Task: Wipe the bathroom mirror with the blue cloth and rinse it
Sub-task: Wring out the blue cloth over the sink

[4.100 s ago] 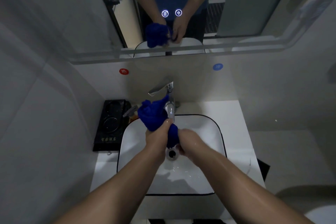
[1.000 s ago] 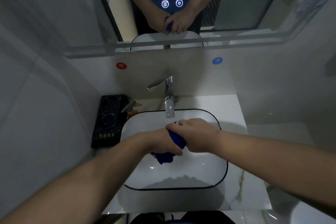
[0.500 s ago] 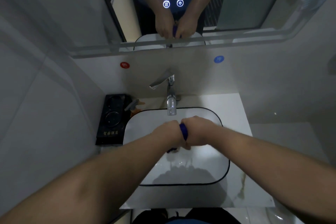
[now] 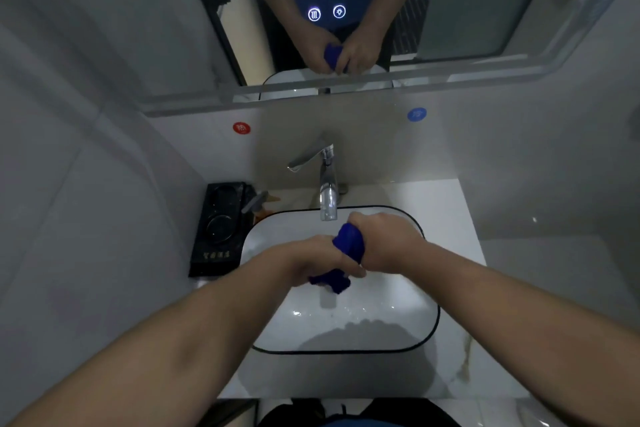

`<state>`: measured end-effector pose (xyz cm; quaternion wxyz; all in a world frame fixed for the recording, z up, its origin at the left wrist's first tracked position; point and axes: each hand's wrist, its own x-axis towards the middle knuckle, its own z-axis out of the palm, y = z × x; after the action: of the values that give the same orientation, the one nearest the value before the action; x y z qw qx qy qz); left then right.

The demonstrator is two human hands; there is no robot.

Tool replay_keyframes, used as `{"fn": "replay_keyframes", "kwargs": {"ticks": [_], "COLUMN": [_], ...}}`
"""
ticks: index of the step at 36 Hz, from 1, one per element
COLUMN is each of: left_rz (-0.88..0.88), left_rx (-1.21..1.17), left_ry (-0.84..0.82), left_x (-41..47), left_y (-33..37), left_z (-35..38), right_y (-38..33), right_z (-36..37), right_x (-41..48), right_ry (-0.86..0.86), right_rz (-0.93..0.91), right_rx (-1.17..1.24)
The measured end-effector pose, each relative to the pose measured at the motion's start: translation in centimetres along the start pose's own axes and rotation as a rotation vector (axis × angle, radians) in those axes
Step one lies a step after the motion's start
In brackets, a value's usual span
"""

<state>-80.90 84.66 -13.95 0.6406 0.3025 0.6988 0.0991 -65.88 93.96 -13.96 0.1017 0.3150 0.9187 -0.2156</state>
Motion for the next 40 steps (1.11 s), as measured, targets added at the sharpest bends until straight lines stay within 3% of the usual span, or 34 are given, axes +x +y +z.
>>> {"fn": "replay_keyframes", "kwargs": {"ticks": [5, 13, 19, 23, 27, 31, 33, 37, 40], "left_rz": [-0.062, 0.048, 0.165, 0.323, 0.427, 0.395, 0.367, 0.303, 0.132], "left_rx": [-0.335, 0.361, 0.72, 0.866, 0.9, 0.747, 0.58, 0.093, -0.233], "left_ry": [-0.063, 0.3, 0.536, 0.591, 0.636, 0.609, 0.546, 0.397, 0.202], "left_x": [-0.6, 0.4, 0.2, 0.0, -0.1, -0.4, -0.8, -2.3, -3.4], "left_y": [-0.2, -1.1, -1.2, -1.4, -1.8, -1.8, -1.5, 0.2, 1.2], "left_z": [0.8, 2.6, 2.4, 2.1, 2.2, 2.1, 1.8, 1.5, 0.6], "right_y": [0.0, -1.5, -1.9, -0.9, -0.3, -0.4, -0.2, -0.2, -0.4], "right_z": [-0.3, 0.1, 0.0, -0.9, -2.2, -2.0, -1.5, -0.1, 2.1], "right_x": [-0.1, 0.4, 0.7, 0.3, -0.1, 0.2, 0.1, -1.9, -3.5], "right_ry": [0.048, -0.322, -0.45, -0.588, -0.703, -0.568, -0.423, 0.207, 0.438], "right_rz": [-0.056, 0.027, 0.212, 0.315, 0.363, 0.28, 0.241, 0.156, 0.01], "right_rx": [-0.068, 0.018, 0.25, 0.469, 0.516, 0.405, 0.372, -0.035, -0.039]}}
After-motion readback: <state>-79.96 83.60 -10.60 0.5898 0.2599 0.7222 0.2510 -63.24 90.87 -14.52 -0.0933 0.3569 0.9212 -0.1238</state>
